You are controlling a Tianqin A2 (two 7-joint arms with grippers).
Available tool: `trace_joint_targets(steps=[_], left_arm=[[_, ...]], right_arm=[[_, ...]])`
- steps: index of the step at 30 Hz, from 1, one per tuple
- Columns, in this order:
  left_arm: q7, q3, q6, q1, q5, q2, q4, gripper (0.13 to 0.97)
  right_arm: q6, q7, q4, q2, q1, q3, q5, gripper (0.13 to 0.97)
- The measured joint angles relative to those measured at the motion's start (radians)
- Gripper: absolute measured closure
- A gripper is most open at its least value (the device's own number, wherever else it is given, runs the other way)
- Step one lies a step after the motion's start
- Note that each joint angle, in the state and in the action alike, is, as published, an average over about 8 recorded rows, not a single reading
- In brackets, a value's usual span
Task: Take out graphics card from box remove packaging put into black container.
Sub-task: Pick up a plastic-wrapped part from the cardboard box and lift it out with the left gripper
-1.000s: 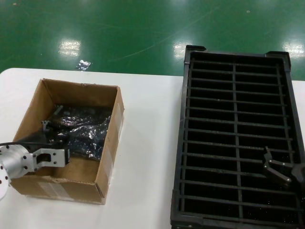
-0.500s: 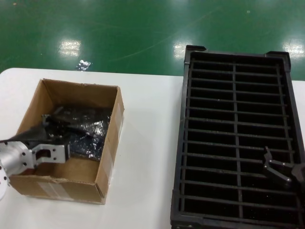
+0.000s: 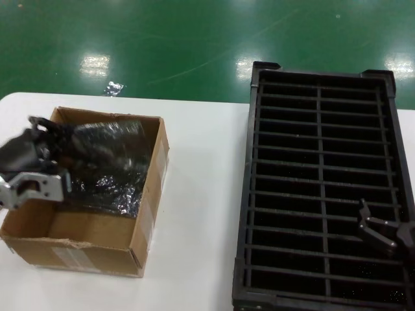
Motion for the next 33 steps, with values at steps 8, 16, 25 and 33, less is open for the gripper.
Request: trace_joint_targets(steps=[8,16,25,33], left_arm=[[0.125,-0.065,-0.038,0.09,-0.244,-0.123,-0.126,0.958],[0.056,-0.277,-0.059,0.321,-0.344,-0.213,-0.384,0.958],[-0.197,-0.469,0.057,0.498,-0.165,-0.118,-0.649,0.958],[-0.315,-0.416,0.145,0.498,-0.067,-0.009,-0.696,0.958]], right_arm=[[0.0,0.0,0.0,0.0,0.0,0.0,0.0,0.129],[0.0,0.0,0.0,0.0,0.0,0.0,0.0,0.129],[0.0,0.0,0.0,0.0,0.0,0.0,0.0,0.129],[0.0,0.0,0.0,0.0,0.0,0.0,0.0,0.129]])
